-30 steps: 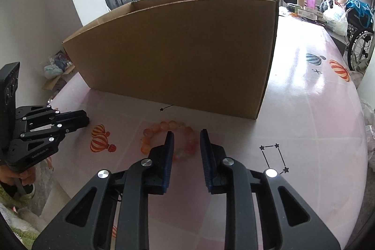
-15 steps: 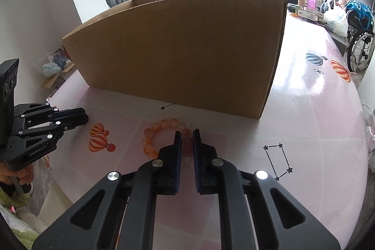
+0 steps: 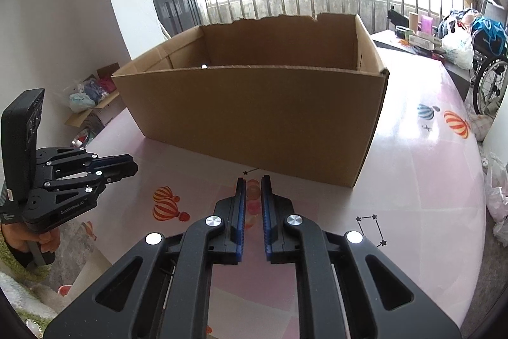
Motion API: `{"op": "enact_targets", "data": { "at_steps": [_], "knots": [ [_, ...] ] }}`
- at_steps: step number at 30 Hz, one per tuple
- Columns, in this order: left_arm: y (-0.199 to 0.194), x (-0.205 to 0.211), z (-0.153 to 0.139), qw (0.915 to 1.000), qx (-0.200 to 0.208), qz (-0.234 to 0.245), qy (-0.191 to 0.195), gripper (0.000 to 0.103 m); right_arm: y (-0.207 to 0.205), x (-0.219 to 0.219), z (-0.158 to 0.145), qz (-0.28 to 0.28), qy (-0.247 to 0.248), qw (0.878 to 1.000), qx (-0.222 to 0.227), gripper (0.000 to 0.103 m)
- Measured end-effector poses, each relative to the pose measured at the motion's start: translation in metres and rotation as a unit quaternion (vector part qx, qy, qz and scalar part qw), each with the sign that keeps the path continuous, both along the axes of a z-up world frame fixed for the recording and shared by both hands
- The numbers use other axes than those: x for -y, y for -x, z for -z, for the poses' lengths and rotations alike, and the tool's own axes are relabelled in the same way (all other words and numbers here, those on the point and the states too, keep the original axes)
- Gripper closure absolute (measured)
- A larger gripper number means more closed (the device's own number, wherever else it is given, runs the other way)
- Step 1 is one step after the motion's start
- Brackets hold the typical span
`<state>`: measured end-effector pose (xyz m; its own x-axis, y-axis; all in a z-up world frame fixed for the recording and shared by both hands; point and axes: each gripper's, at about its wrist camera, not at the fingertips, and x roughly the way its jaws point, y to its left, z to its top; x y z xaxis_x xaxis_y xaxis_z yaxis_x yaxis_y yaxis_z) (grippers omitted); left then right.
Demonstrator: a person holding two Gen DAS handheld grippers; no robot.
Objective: Organize jewelry
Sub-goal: 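Close the right tool on the orange bead bracelet, then carry the bracelet and ring into the box and open both tools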
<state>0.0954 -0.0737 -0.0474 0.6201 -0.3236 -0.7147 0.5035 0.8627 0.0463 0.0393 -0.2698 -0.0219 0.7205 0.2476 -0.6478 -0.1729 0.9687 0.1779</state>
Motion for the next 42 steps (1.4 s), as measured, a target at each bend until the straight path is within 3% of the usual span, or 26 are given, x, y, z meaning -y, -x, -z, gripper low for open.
{"op": "enact_targets", "data": {
  "at_steps": [9, 13, 16, 21, 26, 31, 37, 38, 41, 42],
  "knots": [
    [0.017, -0.010, -0.021, 0.9996, 0.023, 0.006, 0.013, 0.093, 0.010, -0.002, -0.022, -0.003, 0.011, 1.000, 0.021, 0.093],
    [0.020, -0.016, -0.048, 0.9986, 0.037, 0.016, 0.036, 0.093, 0.013, -0.001, -0.040, -0.010, 0.010, 0.999, 0.037, 0.093],
    [0.017, -0.020, -0.074, 0.9967, 0.051, 0.028, 0.056, 0.093, 0.013, 0.004, -0.064, -0.026, -0.019, 0.998, 0.055, 0.093],
    [-0.006, -0.017, -0.117, 0.9925, 0.078, 0.051, 0.078, 0.093, 0.000, 0.014, -0.112, -0.047, -0.047, 0.993, 0.100, 0.093],
    [-0.050, -0.002, -0.130, 0.9938, 0.059, 0.058, 0.075, 0.093, -0.029, 0.020, -0.140, -0.057, -0.044, 0.990, 0.120, 0.093],
    [-0.099, 0.015, -0.108, 0.9978, 0.004, 0.047, 0.046, 0.093, -0.071, 0.017, -0.131, -0.067, -0.039, 0.994, 0.082, 0.093],
    [-0.135, 0.022, -0.078, 0.9992, -0.033, 0.019, 0.011, 0.093, -0.111, 0.013, -0.091, -0.072, -0.030, 0.997, 0.013, 0.093],
    [-0.138, 0.024, -0.074, 0.9993, -0.035, 0.014, 0.003, 0.090, -0.116, 0.014, -0.082, -0.072, -0.029, 0.997, -0.006, 0.093],
    [-0.140, 0.024, -0.068, 0.9993, -0.038, 0.005, -0.006, 0.062, -0.120, 0.016, -0.065, -0.060, -0.019, 0.998, -0.028, 0.092],
    [-0.139, 0.024, -0.068, 0.9994, -0.033, 0.004, -0.009, 0.060, -0.119, 0.017, -0.063, -0.059, -0.020, 0.998, -0.030, 0.091]
  ]
}}
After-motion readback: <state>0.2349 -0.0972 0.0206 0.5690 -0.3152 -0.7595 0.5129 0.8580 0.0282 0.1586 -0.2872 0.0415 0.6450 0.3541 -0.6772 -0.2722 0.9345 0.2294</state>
